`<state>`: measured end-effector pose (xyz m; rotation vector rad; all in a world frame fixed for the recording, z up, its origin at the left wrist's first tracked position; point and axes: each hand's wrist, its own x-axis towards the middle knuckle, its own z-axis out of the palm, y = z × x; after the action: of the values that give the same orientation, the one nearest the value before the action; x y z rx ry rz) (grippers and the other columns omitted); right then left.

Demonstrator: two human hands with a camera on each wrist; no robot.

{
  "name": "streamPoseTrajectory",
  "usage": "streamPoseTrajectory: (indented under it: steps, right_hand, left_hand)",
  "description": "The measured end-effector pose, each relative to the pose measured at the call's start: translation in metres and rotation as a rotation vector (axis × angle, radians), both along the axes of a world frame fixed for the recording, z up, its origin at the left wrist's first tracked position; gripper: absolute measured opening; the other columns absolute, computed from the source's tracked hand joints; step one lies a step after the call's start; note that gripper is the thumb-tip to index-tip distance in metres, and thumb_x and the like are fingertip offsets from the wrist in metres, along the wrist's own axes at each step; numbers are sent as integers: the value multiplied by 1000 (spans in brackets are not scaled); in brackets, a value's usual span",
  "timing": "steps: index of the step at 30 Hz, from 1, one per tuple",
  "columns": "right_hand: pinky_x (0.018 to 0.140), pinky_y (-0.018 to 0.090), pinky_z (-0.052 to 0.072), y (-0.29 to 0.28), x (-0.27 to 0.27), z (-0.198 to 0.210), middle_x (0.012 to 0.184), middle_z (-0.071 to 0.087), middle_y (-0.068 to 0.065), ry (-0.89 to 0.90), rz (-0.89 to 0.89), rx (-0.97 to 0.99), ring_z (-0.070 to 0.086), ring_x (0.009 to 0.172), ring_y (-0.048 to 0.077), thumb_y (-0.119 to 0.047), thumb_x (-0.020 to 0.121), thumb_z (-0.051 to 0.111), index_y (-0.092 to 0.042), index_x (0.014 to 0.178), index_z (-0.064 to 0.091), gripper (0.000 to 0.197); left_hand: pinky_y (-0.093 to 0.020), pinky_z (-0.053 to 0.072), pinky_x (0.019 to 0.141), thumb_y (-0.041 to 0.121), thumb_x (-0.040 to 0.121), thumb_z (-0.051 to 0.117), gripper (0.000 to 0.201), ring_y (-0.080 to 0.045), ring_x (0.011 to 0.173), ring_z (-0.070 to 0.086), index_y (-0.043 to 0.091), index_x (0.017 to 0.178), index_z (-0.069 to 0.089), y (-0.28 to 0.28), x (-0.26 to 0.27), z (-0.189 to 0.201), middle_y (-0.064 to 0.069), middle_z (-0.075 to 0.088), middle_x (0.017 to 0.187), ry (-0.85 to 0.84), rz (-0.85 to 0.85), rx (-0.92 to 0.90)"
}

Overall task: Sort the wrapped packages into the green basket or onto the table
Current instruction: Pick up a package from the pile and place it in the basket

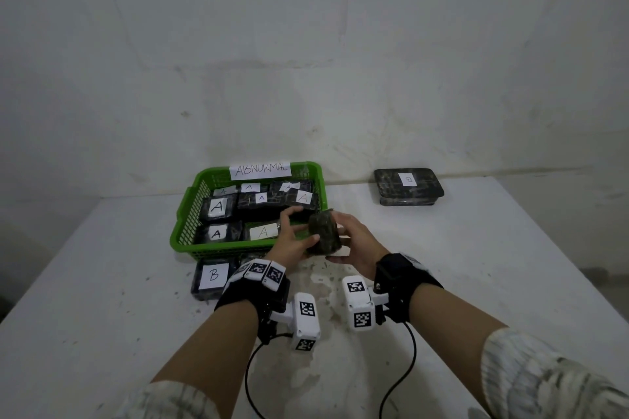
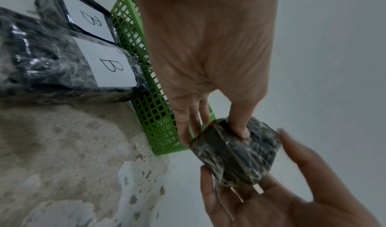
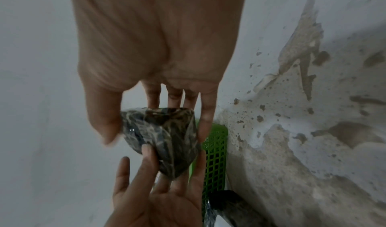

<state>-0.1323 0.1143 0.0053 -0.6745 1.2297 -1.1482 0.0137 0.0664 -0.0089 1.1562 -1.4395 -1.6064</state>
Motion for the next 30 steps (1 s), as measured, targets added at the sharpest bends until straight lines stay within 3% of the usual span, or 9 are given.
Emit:
streamPoseTrajectory:
  steps: [4, 7, 10, 14, 17, 19, 23, 27, 30]
  right_hand:
    - [79, 40, 49, 1, -5, 0, 106, 56, 6, 42, 18, 11, 55, 94, 19, -32, 96, 54, -23, 104, 48, 14]
    - [74, 35, 47, 4, -4, -4, 102, 58, 6, 98, 52, 21, 56, 88, 19, -24, 93, 61, -23, 114, 43, 28]
    - [66, 30, 45, 4, -1, -6, 104, 59, 6, 104, 45, 35, 56, 86, 18, -27, 91, 63, -22, 125, 46, 38]
    - [55, 24, 42, 1, -1, -9, 92, 61, 5, 205, -22, 5, 56, 74, 17, -26, 90, 64, -11, 118, 57, 32]
    - [51, 24, 44, -1, -1, -8, 89, 58, 5, 248, -61, -24, 55, 69, 15, -22, 90, 64, -11, 115, 55, 28]
    - [54, 25, 44, -1, 0, -7, 92, 57, 6, 270, -52, -33, 54, 72, 14, -21, 90, 64, -11, 117, 55, 30]
    - [76, 33, 45, 1, -2, -11, 105, 62, 8, 266, 39, -35, 60, 96, 22, -18, 88, 66, -22, 125, 53, 40]
    - [70, 33, 52, 1, -3, -12, 90, 60, 8, 245, 31, -60, 63, 89, 25, -6, 86, 67, -16, 131, 49, 49]
    - [74, 33, 51, 1, -3, -13, 91, 60, 8, 215, 72, -60, 62, 91, 26, -4, 85, 68, -15, 136, 45, 57]
  left_hand:
    - [-34, 55, 68, -10, 92, 42, 40, -32, 105, 51, 15, 122, 44, 2, 1, 0, -15, 52, 109, -59, -78, 58]
    - [-45, 52, 76, -5, 95, 37, 39, -37, 112, 52, 24, 117, 50, 2, 0, -1, -21, 50, 122, -37, -83, 126]
    - [-46, 50, 82, 11, 99, 34, 33, -34, 117, 52, 27, 119, 55, 3, -4, 4, -16, 54, 126, -26, -65, 184]
    - [-45, 48, 89, 37, 97, 42, 37, -31, 119, 52, 20, 128, 53, 6, -6, 6, -14, 56, 127, -7, -52, 290]
    - [-40, 50, 82, 24, 93, 55, 38, -31, 110, 56, 16, 129, 50, 5, -10, 5, -16, 57, 123, 17, -45, 248]
    - [-36, 50, 77, 15, 93, 54, 40, -31, 104, 56, 12, 132, 48, 4, -12, 3, -17, 57, 117, 33, -12, 222]
    - [-39, 51, 78, 13, 94, 50, 31, -32, 101, 57, 15, 125, 50, 2, -13, 2, -17, 58, 114, 17, -5, 196]
    - [-35, 51, 76, 13, 93, 53, 39, -31, 103, 57, 14, 132, 49, 1, -12, 1, -18, 58, 120, -24, -11, 169]
    - [-34, 51, 71, 10, 94, 48, 40, -30, 98, 57, 12, 134, 46, 1, -11, 1, -18, 57, 117, -50, -15, 152]
